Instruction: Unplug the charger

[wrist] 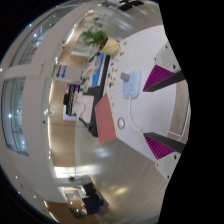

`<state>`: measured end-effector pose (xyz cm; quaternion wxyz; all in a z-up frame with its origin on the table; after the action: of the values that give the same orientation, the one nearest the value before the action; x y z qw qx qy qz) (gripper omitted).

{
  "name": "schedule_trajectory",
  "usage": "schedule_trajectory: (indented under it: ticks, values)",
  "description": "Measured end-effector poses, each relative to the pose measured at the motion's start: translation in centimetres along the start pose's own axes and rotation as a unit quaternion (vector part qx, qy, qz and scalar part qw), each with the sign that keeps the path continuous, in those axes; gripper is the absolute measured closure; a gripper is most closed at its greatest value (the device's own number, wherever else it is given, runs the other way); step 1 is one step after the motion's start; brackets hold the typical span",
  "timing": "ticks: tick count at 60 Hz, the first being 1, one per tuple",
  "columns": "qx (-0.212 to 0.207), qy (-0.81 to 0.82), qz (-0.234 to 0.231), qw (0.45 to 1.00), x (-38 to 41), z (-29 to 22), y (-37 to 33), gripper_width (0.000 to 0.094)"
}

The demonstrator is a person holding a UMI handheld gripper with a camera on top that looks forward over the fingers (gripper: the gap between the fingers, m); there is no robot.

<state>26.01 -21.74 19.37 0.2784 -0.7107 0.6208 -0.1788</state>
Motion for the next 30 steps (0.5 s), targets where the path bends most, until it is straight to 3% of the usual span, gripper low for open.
schedule_trajectory:
  ticks: [15,30]
  values:
    - [0.003,0.056,0.082,0.995,-9.5,1.3,3.3,0.0083]
    - [-0.030,0.065,0.100,0.992,-14.6,-0.1,8.8,0.0082]
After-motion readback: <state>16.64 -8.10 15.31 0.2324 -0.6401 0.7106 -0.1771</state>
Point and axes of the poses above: the point between the fingertips, and its own axes, seen from behind it with the camera up: x to the left, z down, y forward, the way the camera looks, the point moved 7 cm from there along -y, backward, against the way the camera looks, and after that the axes turned 6 degrees about x, right-handed, at the moved point
